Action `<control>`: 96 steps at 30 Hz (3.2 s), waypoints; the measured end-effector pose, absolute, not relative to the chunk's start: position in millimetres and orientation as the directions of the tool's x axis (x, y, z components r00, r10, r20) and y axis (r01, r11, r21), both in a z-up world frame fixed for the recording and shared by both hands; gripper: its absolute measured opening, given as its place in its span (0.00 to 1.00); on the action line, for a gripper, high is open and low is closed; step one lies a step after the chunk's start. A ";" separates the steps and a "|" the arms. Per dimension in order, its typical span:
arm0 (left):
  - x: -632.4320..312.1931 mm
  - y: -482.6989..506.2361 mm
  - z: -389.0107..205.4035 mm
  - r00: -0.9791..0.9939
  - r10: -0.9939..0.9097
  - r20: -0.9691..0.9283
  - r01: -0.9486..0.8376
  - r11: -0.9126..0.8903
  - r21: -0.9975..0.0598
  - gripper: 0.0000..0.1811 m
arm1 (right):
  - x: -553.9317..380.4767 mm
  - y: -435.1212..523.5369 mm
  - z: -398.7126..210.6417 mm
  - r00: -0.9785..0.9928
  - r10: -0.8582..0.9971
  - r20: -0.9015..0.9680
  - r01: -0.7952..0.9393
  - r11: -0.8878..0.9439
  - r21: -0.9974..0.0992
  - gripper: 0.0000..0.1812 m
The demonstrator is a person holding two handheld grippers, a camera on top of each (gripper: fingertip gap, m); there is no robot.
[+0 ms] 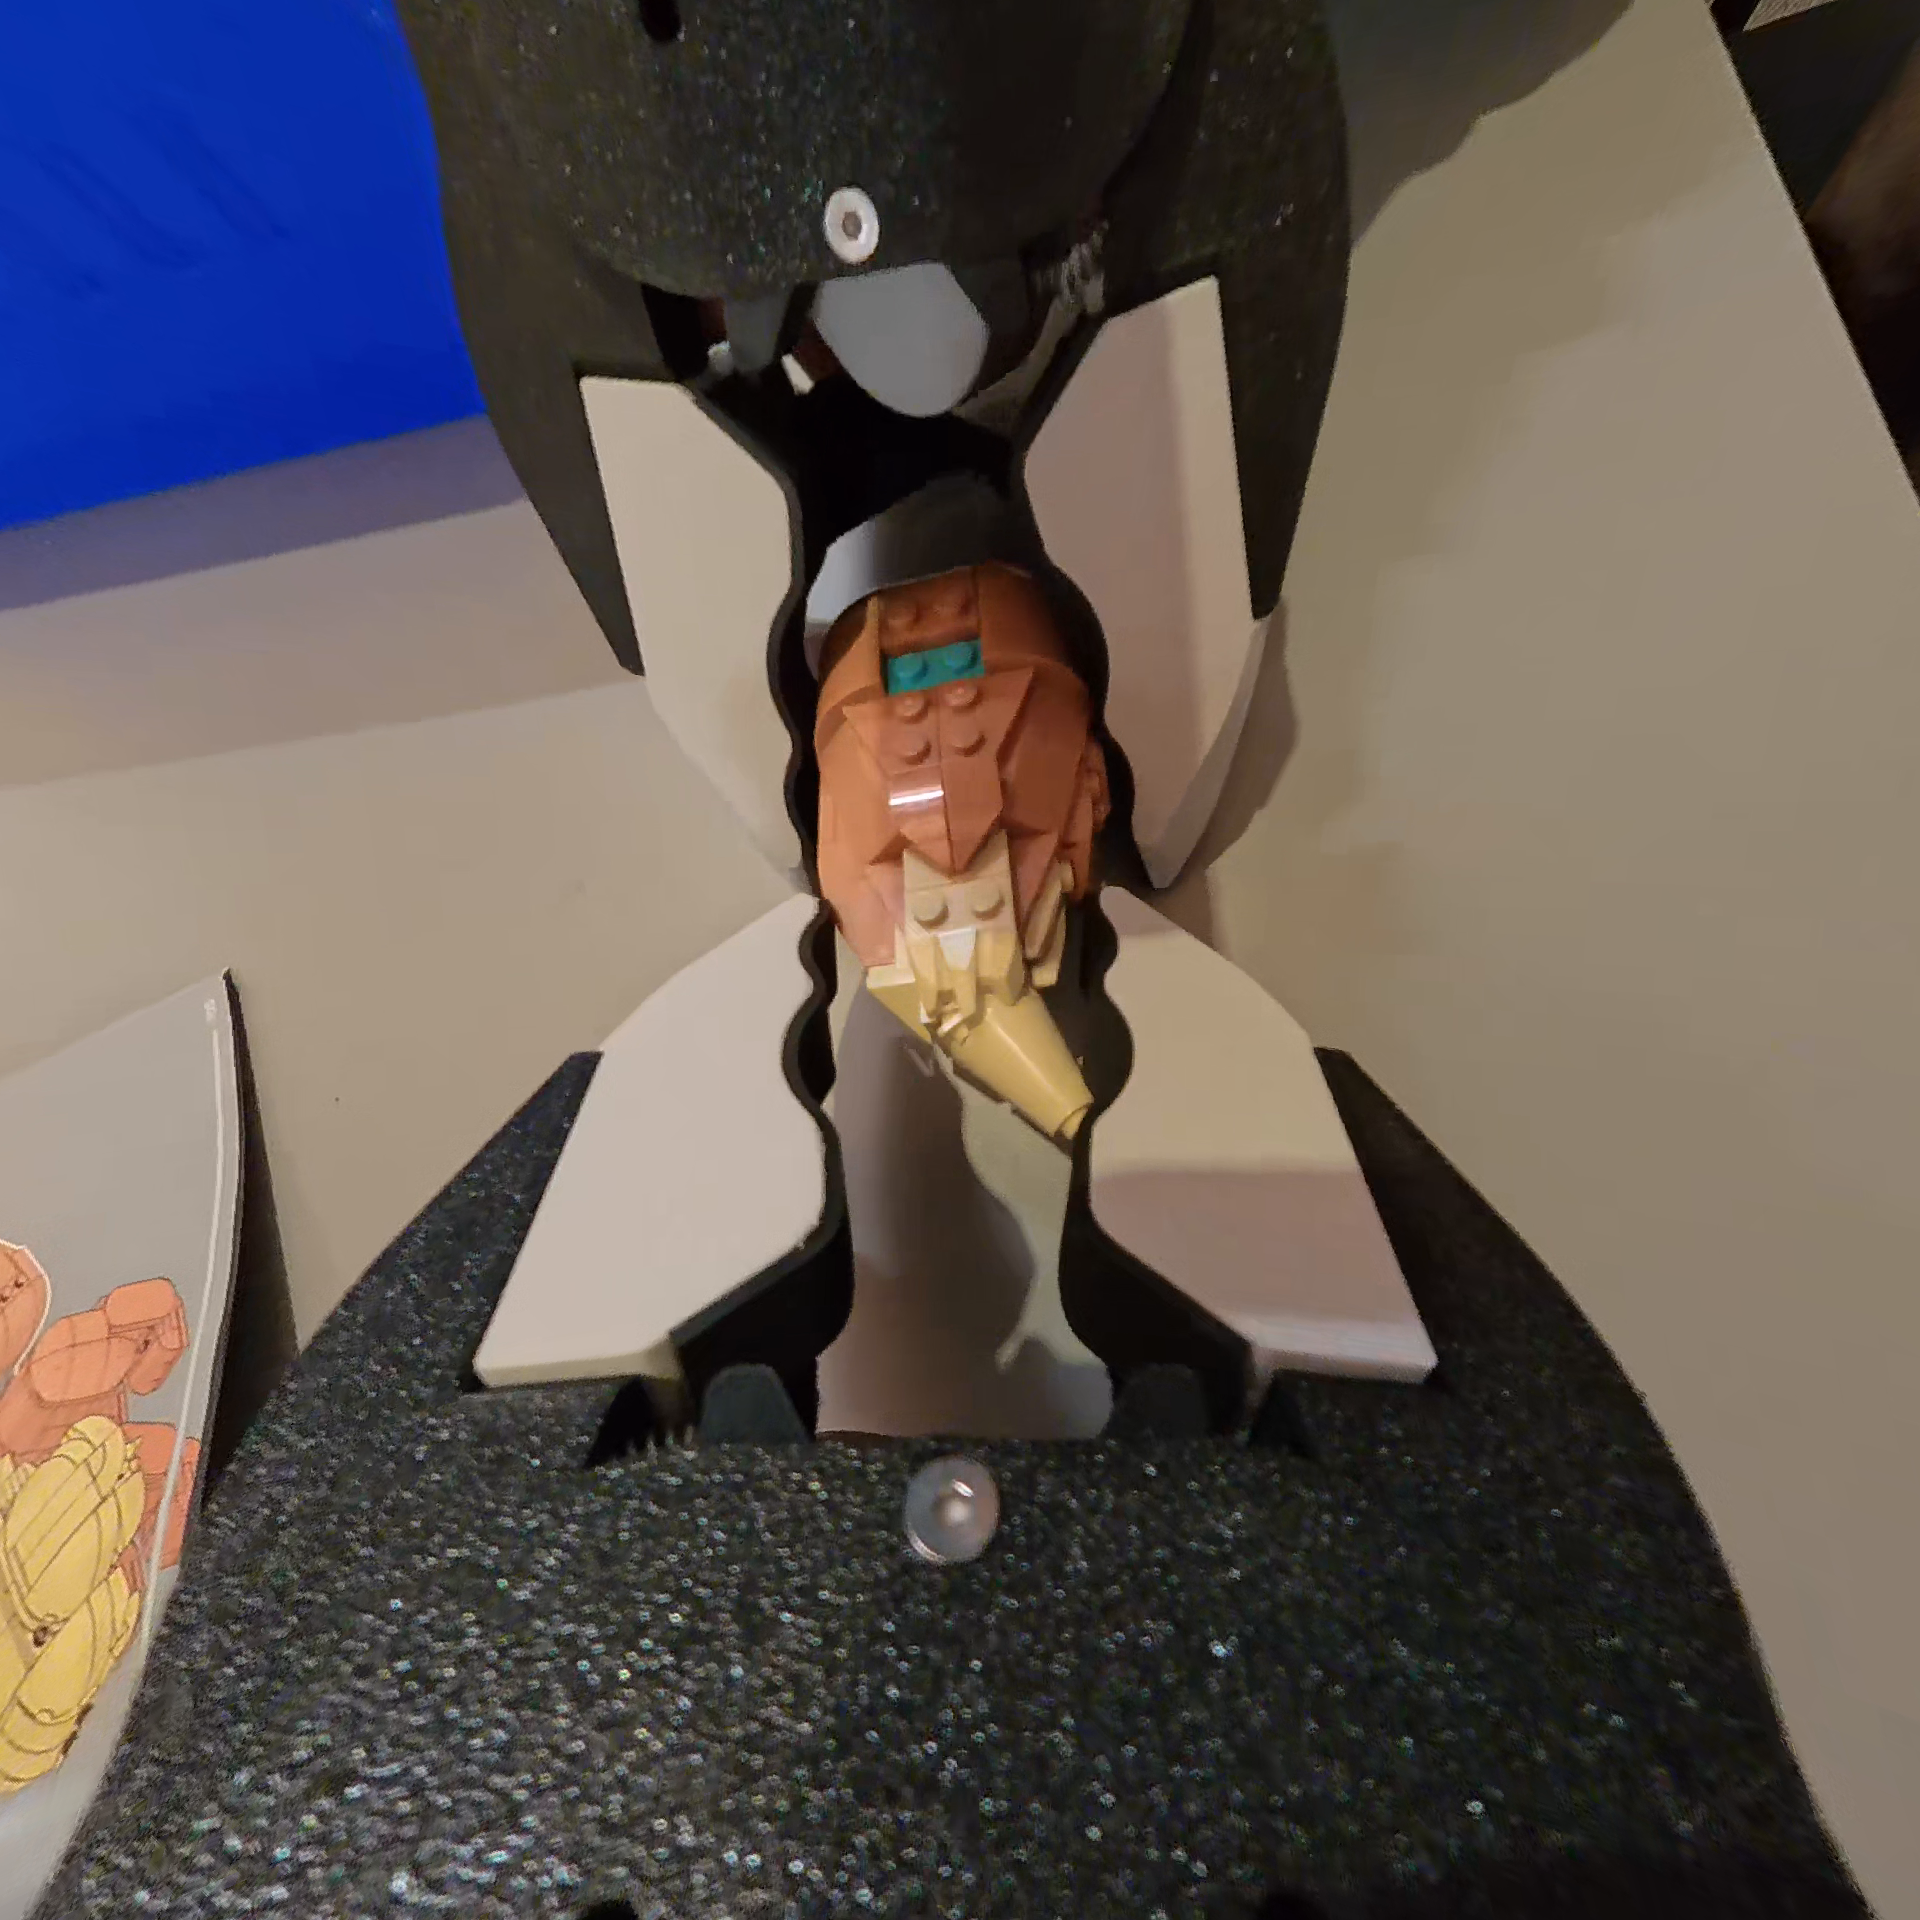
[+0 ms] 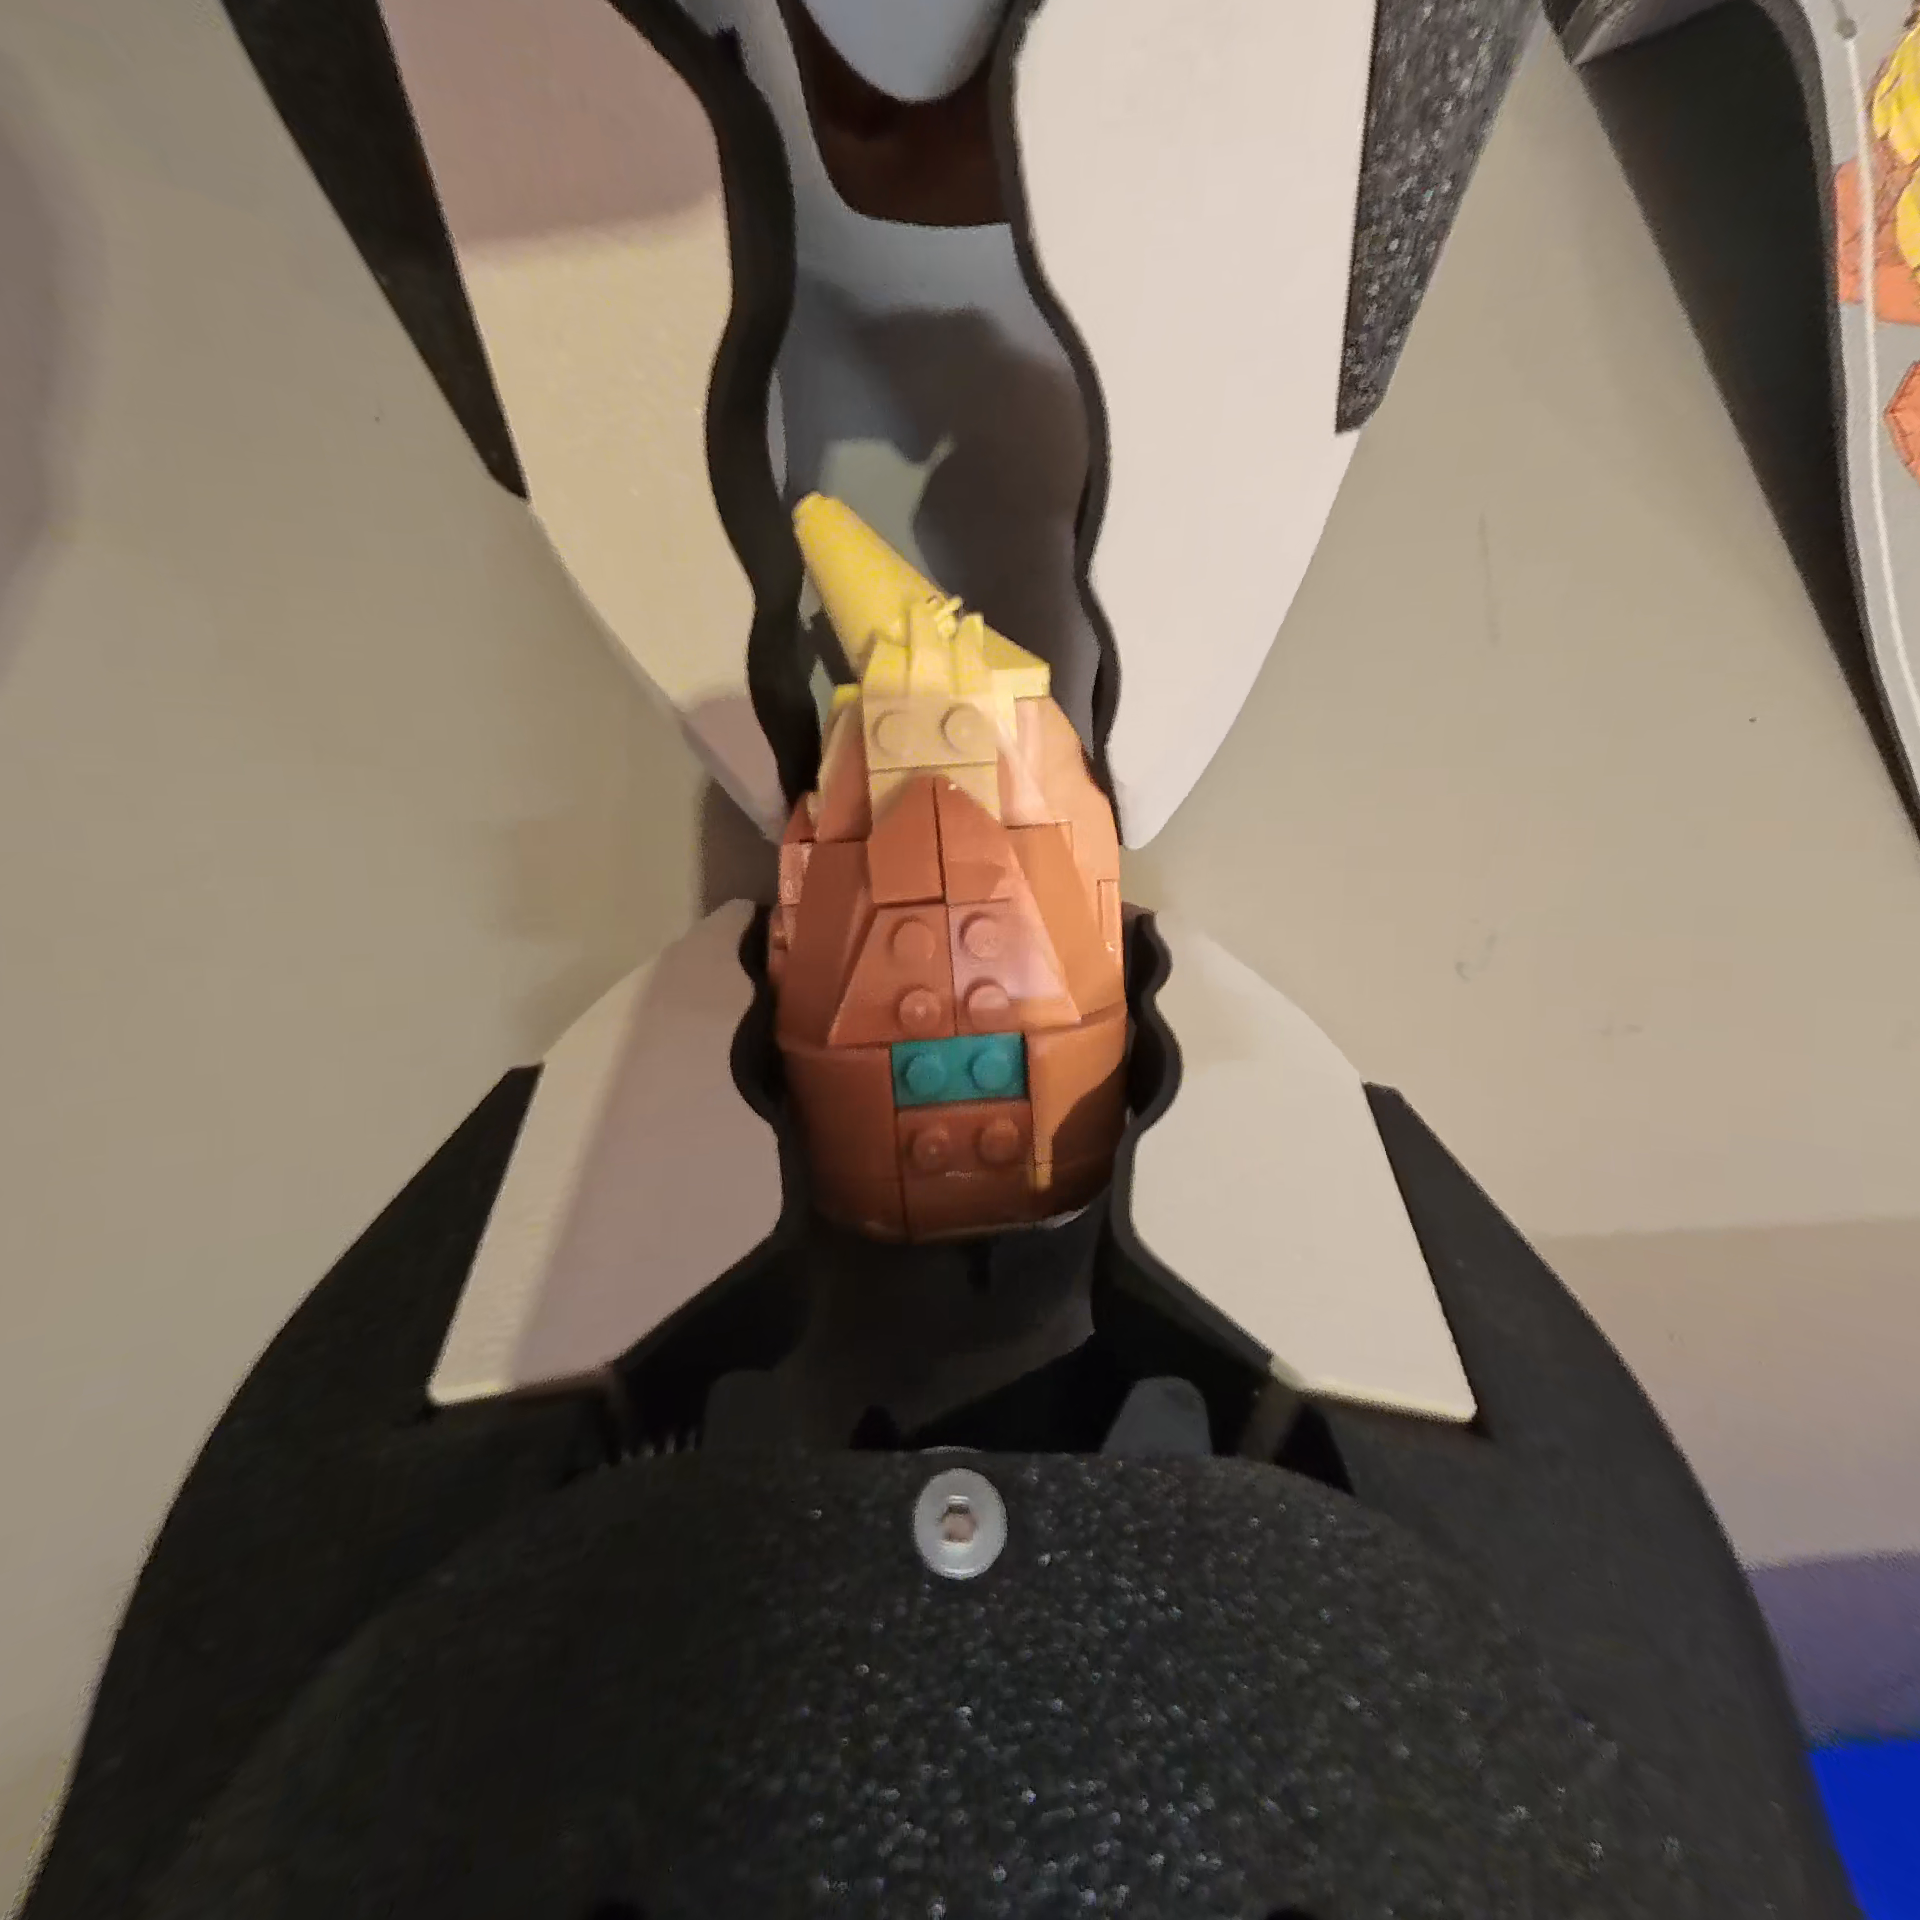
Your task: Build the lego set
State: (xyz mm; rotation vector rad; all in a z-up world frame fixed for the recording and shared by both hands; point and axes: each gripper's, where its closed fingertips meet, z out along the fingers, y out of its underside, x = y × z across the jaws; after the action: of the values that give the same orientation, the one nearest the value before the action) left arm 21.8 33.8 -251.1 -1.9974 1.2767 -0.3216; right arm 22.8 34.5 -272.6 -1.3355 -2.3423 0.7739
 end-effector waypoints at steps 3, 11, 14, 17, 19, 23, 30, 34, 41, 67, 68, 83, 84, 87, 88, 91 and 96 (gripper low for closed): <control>21.6 31.3 -250.3 0.488 -0.862 -0.140 -0.651 -0.252 -0.716 0.25 | 20.7 31.1 -271.1 -0.505 0.863 0.007 0.659 0.391 -0.643 0.36; 6.7 19.7 -238.0 0.640 -0.760 0.113 -0.398 -0.454 -0.797 0.33 | 14.0 31.2 -265.1 -0.466 0.885 -0.007 0.639 0.331 -0.694 0.36; -3.8 21.8 -217.5 0.731 -0.571 0.374 -0.031 -0.575 -0.817 0.37 | 7.0 38.9 -255.9 -0.396 0.918 0.004 0.643 0.280 -0.713 0.36; -17.5 27.1 -207.8 0.689 -0.299 0.661 0.417 -0.582 -0.698 0.38 | -1.5 49.5 -245.5 -0.277 0.961 0.027 0.650 0.208 -0.731 0.36; -16.7 29.4 -204.8 0.585 -0.199 0.786 0.622 -0.512 -0.593 0.38 | -6.8 49.2 -238.6 -0.209 0.977 0.028 0.641 0.159 -0.751 0.36; -1.1 34.5 -197.0 0.471 -0.176 0.865 0.752 -0.432 -0.497 0.38 | -13.7 43.0 -230.8 -0.144 0.986 0.088 0.623 0.159 -0.766 0.36; -0.6 35.0 -194.6 0.505 -0.157 0.849 0.763 -0.379 -0.524 0.34 | -13.8 41.1 -225.7 -0.124 0.980 0.159 0.602 0.201 -0.773 0.36; -1.1 35.1 -193.2 0.507 -0.161 0.847 0.764 -0.369 -0.528 0.32 | -13.8 44.2 -223.7 -0.112 0.977 0.184 0.595 0.214 -0.775 0.36; -0.5 38.4 -193.5 0.500 -0.161 0.851 0.771 -0.366 -0.522 0.30 | -14.4 43.4 -222.2 -0.115 0.971 0.209 0.582 0.237 -0.778 0.36; 4.5 30.7 -173.6 0.487 -0.245 0.838 0.791 -0.282 -0.543 0.24 | -14.3 38.1 -196.7 -0.095 0.910 0.402 0.482 0.396 -0.781 0.36; 4.5 30.5 -173.8 0.488 -0.241 0.839 0.792 -0.280 -0.542 0.24 | -14.4 38.1 -197.0 -0.096 0.909 0.405 0.483 0.398 -0.780 0.36; 4.1 30.0 -176.0 0.469 -0.228 0.853 0.812 -0.269 -0.519 0.23 | -14.2 38.2 -197.9 -0.092 0.890 0.447 0.490 0.431 -0.758 0.36; 4.1 30.1 -176.7 0.468 -0.228 0.854 0.811 -0.272 -0.517 0.23 | -14.1 38.6 -198.7 -0.092 0.887 0.452 0.492 0.435 -0.754 0.36; 4.0 30.5 -178.6 0.466 -0.224 0.856 0.813 -0.274 -0.514 0.23 | -14.2 38.9 -200.8 -0.095 0.888 0.450 0.498 0.434 -0.750 0.36; 3.8 30.7 -179.2 0.463 -0.223 0.858 0.815 -0.274 -0.511 0.23 | -14.2 39.0 -201.2 -0.096 0.888 0.449 0.500 0.433 -0.750 0.36; 3.4 31.6 -180.8 0.463 -0.221 0.858 0.816 -0.272 -0.510 0.23 | -14.6 39.9 -203.3 -0.097 0.891 0.443 0.506 0.428 -0.749 0.36; 2.2 35.6 -187.4 0.438 -0.198 0.877 0.822 -0.307 -0.480 0.24 | -15.6 41.0 -211.7 -0.122 0.945 0.303 0.531 0.320 -0.785 0.36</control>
State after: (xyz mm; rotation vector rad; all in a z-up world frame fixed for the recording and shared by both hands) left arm 2.2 35.6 -187.4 -1.5587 -0.5663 -1.1263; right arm -15.6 41.0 -211.7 -1.3221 -1.7771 0.6450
